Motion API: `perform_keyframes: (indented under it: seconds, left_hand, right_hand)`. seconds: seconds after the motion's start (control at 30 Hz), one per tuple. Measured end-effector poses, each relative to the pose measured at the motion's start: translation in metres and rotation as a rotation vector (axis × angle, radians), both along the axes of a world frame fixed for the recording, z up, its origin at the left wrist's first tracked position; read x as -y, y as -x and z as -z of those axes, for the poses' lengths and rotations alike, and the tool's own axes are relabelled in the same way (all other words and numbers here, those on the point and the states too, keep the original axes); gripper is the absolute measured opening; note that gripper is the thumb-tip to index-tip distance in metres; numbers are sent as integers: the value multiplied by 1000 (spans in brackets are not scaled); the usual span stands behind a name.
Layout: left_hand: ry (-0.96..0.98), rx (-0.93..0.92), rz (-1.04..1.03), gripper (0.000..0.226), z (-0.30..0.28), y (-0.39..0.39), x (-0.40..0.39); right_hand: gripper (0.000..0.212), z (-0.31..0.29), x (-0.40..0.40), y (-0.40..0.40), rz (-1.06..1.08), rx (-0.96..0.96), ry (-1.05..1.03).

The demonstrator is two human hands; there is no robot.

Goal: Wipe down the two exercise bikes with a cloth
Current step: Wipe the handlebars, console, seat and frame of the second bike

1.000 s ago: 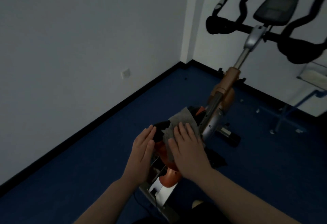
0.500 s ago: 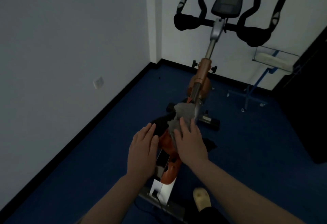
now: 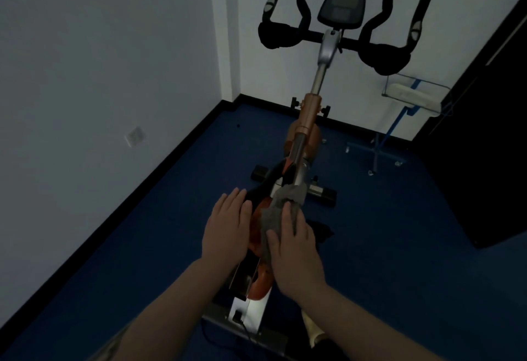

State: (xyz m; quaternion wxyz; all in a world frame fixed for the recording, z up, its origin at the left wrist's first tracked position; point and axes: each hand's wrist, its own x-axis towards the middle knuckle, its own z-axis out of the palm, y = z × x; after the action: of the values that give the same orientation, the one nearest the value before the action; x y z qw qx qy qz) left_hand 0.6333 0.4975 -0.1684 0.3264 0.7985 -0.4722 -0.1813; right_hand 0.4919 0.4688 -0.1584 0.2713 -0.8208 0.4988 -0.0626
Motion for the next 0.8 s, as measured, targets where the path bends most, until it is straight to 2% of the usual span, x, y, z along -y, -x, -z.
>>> perform_keyframes:
  seconds: [0.2,0.37,0.43,0.57,0.63,0.7,0.8]
  left_hand:
    - [-53,32,-97,43,1,0,27]
    - [-51,122,-281,57,2,6,33]
    - [-14,138,-288,56,0,9,32]
    - [17,143,-317,55,-1,8,30]
    - [32,121,-346,53,1,8,30]
    - [30,115,-376,49,4,8,31]
    - [34,107,-416,50,5,9,29]
  right_hand:
    - [67,-4,54,-26,77,-49,-139]
    - [70,6,91,-48,161,-31,-213]
    - [69,12,109,-53,214,56,-285]
    - [61,22,149,-56,223,399,-390]
    - [53,25,175,-57,119,430,-346]
    - [46,23,188,-56,-38,361,-206]
    - [35,27,179,-52,-436,234,279]
